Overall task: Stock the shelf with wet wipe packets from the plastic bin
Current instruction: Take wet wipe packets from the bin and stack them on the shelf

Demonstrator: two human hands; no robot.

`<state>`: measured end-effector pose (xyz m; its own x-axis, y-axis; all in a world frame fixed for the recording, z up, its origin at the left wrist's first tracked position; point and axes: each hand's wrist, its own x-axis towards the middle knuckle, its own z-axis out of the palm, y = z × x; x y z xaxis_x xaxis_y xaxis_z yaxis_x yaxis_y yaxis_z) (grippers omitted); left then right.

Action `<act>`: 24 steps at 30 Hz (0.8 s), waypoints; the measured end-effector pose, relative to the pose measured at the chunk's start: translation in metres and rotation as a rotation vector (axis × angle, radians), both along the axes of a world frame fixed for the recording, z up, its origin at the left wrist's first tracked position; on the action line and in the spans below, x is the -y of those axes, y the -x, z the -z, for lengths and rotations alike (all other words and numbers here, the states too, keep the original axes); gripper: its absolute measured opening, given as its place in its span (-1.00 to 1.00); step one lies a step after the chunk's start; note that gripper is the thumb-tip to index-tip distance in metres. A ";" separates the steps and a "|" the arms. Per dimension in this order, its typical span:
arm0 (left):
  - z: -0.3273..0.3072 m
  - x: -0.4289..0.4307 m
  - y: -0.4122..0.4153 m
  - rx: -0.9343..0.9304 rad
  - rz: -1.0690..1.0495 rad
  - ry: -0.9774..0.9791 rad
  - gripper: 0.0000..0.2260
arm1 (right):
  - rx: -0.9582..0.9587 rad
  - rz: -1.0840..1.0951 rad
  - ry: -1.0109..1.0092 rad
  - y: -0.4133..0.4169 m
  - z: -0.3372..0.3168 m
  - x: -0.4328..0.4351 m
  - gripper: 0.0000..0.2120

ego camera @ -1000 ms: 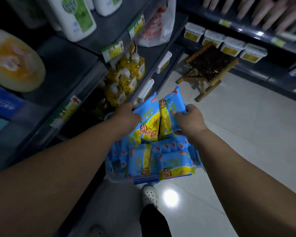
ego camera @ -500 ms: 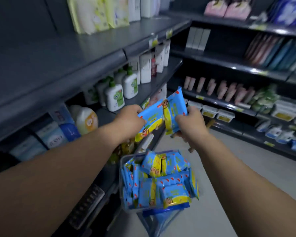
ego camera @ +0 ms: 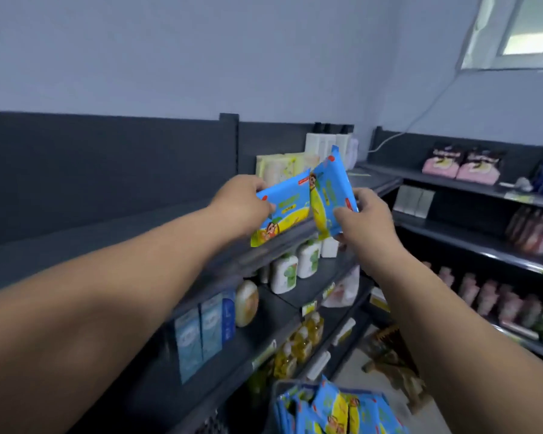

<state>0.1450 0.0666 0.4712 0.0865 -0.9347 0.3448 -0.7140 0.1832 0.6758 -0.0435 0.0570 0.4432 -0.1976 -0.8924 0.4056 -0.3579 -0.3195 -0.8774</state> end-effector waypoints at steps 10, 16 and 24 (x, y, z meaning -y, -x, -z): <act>-0.024 -0.089 -0.186 -0.033 -0.415 0.047 -0.87 | -0.017 -0.411 0.045 -0.176 -0.014 -0.007 -0.85; -0.013 -0.159 -0.275 -0.054 -0.684 0.016 -0.84 | -0.018 -0.664 0.004 -0.280 -0.010 -0.030 -0.85; 0.006 -0.229 -0.360 -0.189 -0.889 -0.026 -0.82 | -0.043 -0.840 -0.023 -0.382 -0.007 -0.061 -0.91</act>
<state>0.5047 0.2953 0.4652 0.8326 -0.5032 0.2314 -0.4614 -0.3991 0.7924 0.3389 0.1180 0.4502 0.5510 -0.7442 0.3774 -0.0425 -0.4768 -0.8780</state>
